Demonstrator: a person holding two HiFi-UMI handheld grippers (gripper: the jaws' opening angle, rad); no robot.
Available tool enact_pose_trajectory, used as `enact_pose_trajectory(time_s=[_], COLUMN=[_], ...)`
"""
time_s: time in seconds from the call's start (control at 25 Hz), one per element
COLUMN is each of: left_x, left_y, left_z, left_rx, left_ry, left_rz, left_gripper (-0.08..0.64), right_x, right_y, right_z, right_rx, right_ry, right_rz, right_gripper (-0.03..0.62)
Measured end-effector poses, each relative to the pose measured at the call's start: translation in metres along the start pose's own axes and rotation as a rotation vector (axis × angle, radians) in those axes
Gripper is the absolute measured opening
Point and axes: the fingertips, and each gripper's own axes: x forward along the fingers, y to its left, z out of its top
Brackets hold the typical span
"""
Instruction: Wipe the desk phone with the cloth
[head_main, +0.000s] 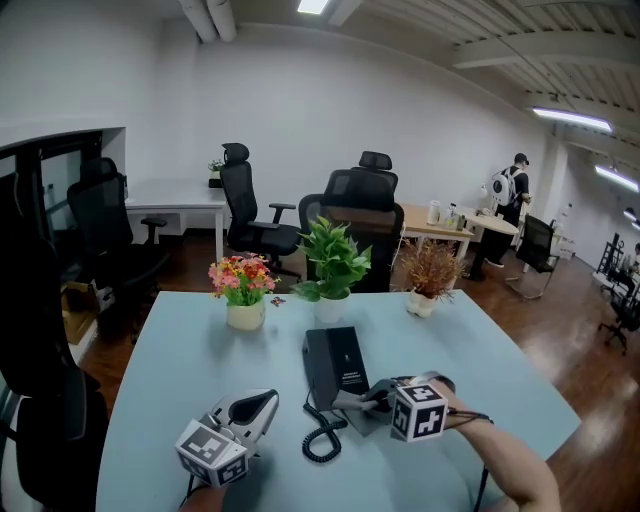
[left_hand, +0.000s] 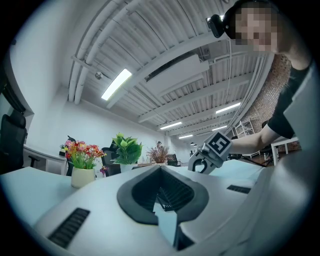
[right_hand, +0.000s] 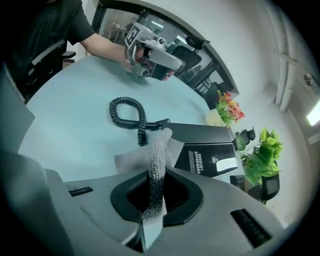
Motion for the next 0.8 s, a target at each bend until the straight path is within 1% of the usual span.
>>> enact_pose_trajectory(time_s=[0.04, 0.08, 0.2, 0.24, 0.28, 0.32, 0.36, 0.44, 0.6, 0.68, 0.8], left_x=[0.0, -0.001, 0.0, 0.001, 0.001, 0.001, 0.002, 0.001, 0.002, 0.003, 0.002], left_y=[0.0, 0.0, 0.001, 0.001, 0.0, -0.001, -0.001, -0.003, 0.0, 0.002, 0.002], left_z=[-0.001, -0.002, -0.001, -0.001, -0.001, -0.001, -0.001, -0.001, -0.001, -0.003, -0.002], left_rx=[-0.006, -0.009, -0.004, -0.005, -0.007, -0.01, -0.013, -0.013, 0.002, 0.003, 0.004], left_ry=[-0.001, 0.0, 0.0, 0.0, 0.001, 0.001, 0.0, -0.001, -0.002, 0.0, 0.01], left_rz=[-0.001, -0.002, -0.002, -0.001, 0.0, 0.001, 0.002, 0.001, -0.001, 0.0, 0.005], left_gripper=[0.009, 0.009, 0.009, 0.009, 0.009, 0.009, 0.009, 0.009, 0.009, 0.009, 0.009], right_x=[-0.003, -0.006, -0.016, -0.015, -0.012, -0.006, 0.001, 0.014, 0.024, 0.025, 0.023], right_y=[-0.015, -0.039, -0.13, -0.156, -0.177, -0.191, -0.2, -0.207, -0.202, -0.192, -0.165], right_z=[-0.003, -0.006, -0.02, -0.025, -0.029, -0.033, -0.035, -0.036, -0.038, -0.039, -0.036], right_rx=[0.037, 0.092, 0.317, 0.389, 0.445, 0.479, 0.495, 0.498, 0.473, 0.433, 0.328], right_ry=[-0.019, -0.046, -0.148, -0.173, -0.185, -0.183, -0.174, -0.152, -0.13, -0.11, -0.068], right_rz=[-0.033, -0.091, -0.306, -0.356, -0.388, -0.404, -0.411, -0.408, -0.386, -0.363, -0.329], right_gripper=[-0.005, -0.005, -0.005, -0.005, -0.005, -0.005, -0.005, -0.005, -0.005, -0.005, -0.005])
